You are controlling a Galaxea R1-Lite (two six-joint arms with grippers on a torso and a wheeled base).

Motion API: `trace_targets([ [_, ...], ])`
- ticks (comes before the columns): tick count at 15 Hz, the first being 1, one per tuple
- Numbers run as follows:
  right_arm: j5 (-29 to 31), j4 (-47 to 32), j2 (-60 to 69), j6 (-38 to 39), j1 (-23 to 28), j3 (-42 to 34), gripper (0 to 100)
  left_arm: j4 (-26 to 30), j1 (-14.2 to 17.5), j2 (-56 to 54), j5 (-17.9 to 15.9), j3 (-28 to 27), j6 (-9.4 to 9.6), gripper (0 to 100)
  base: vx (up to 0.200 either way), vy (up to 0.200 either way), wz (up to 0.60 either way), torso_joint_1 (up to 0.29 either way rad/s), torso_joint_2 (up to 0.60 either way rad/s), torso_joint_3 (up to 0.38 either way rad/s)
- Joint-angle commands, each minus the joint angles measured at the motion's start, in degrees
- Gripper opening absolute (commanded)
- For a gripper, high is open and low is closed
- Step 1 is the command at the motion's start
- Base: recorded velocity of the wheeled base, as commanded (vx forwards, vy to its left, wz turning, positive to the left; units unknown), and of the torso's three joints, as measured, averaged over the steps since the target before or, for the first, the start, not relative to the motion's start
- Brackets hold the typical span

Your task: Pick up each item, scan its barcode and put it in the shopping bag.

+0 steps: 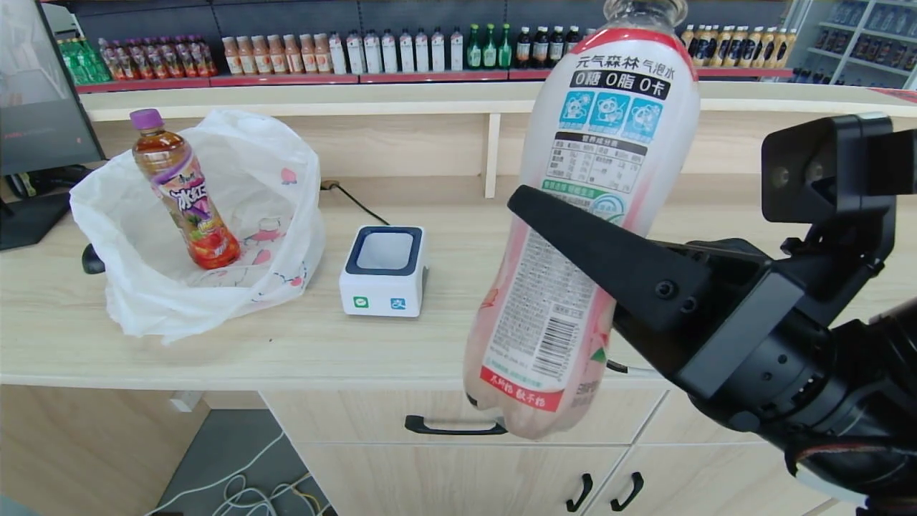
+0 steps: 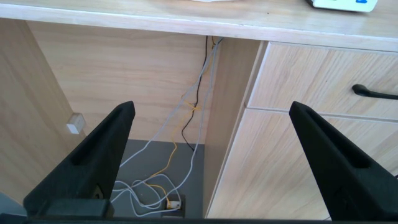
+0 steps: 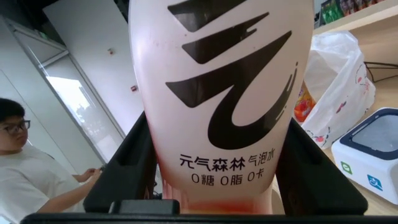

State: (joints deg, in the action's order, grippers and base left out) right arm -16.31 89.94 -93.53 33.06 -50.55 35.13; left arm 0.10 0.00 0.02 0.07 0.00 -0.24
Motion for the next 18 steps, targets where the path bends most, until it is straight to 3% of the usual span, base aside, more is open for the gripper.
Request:
trace_targets([
  [1, 0.0, 0.1, 0.2, -0.5, -0.4, -0.1, 0, 0.0, 0.0, 0.0, 0.0, 0.0, -0.02, 100, 0.000, 0.000, 0.00, 0.000, 0.00, 0.000],
  [6, 0.1, 0.1, 0.9, -0.9, -1.4, -0.4, 0, 0.0, 0.0, 0.0, 0.0, 0.0, -0.02, 100, 0.000, 0.000, 0.00, 0.000, 0.00, 0.000],
  [12, 0.3, 0.1, 0.7, -8.1, -1.8, -4.9, 0, 0.0, 0.0, 0.0, 0.0, 0.0, -0.02, 100, 0.000, 0.000, 0.00, 0.000, 0.00, 0.000],
  [18, 8.7, 0.1, 2.3, -16.3, 0.5, -7.6, 0, 0.0, -0.1, 0.0, 0.0, 0.0, 0.24, 100, 0.000, 0.000, 0.00, 0.000, 0.00, 0.000],
])
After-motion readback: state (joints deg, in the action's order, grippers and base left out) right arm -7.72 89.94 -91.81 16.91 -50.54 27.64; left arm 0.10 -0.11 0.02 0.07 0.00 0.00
